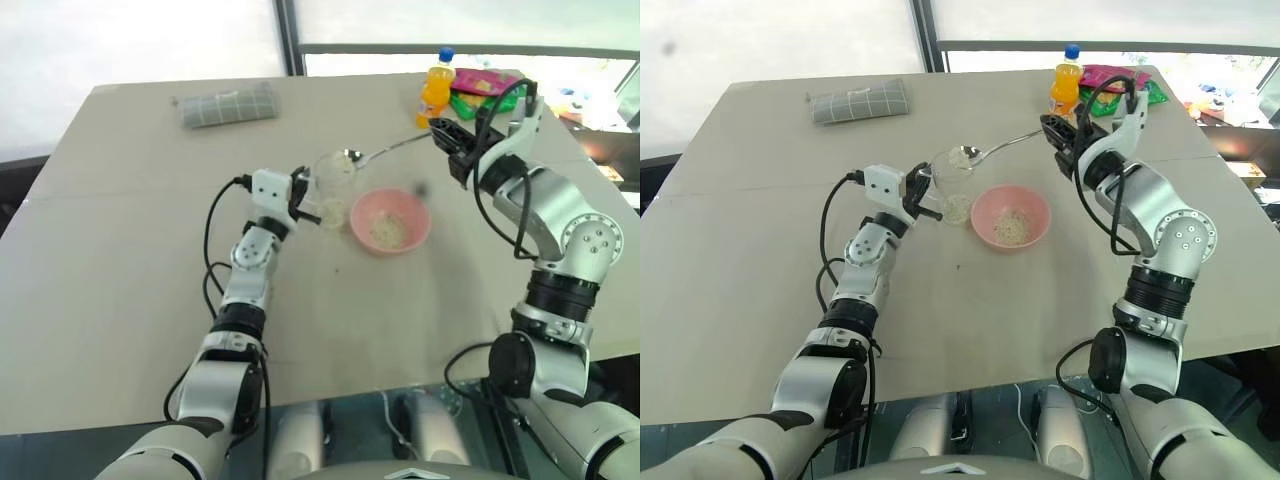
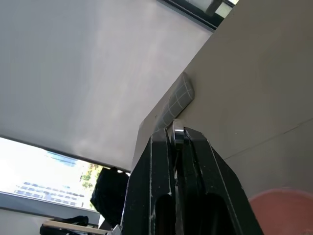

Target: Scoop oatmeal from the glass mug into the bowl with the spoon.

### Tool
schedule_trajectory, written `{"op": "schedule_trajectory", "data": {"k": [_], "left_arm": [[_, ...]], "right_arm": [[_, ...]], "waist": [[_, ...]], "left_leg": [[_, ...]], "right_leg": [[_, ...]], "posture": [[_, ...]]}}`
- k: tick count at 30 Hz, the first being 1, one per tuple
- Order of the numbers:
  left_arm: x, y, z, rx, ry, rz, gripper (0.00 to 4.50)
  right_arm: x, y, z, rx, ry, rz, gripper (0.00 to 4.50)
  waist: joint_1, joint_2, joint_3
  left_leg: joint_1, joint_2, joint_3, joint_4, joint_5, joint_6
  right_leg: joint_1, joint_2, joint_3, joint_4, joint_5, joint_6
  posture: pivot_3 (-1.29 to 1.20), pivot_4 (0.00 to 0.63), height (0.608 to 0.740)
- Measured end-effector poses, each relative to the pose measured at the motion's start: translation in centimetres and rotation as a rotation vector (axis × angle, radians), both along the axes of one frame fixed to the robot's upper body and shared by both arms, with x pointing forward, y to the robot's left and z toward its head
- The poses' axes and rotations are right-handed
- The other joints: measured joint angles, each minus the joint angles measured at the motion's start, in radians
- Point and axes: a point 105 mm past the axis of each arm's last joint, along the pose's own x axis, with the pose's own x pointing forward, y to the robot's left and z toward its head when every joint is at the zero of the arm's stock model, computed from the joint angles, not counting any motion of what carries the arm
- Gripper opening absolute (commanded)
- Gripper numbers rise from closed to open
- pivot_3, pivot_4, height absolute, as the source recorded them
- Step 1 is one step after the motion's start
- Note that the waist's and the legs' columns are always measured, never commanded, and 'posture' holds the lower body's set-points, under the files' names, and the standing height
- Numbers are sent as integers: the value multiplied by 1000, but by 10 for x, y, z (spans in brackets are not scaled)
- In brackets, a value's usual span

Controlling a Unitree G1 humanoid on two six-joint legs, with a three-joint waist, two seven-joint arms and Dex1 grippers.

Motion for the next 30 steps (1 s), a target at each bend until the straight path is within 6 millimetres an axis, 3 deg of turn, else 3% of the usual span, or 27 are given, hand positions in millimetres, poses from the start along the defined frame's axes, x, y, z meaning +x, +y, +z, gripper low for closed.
{"op": "schedule_trajectory", "data": {"k": [15,20,26,30], "left_arm": [[4,5,-2,-9,2,5,46],[4,7,-3,-10,0,9,46],[4,9,-2,-11,-2,15,46],[5,10,-3,-20,7,17,46]], "right_arm": [[-21,-40,-25,3,104,-115,0],[-23,-38,-31,-20,119,-111,0],[-23,-37,-40,-270,76,-135,0],[-19,-24,-46,-412,35,-138,0]], "waist": [[-2,0,0],[-3,0,0],[-4,0,0],[-3,0,0]], "left_leg": [[1,0,0,0,-1,2],[2,0,0,0,-1,2],[2,0,0,0,-1,3],[2,0,0,0,-1,3]], "right_leg": [[0,0,1,0,0,0],[0,0,1,1,0,0],[0,0,1,1,0,0],[0,1,1,1,0,0]], "posture": [[0,150,718],[0,150,718],[0,150,718],[0,150,718]]}}
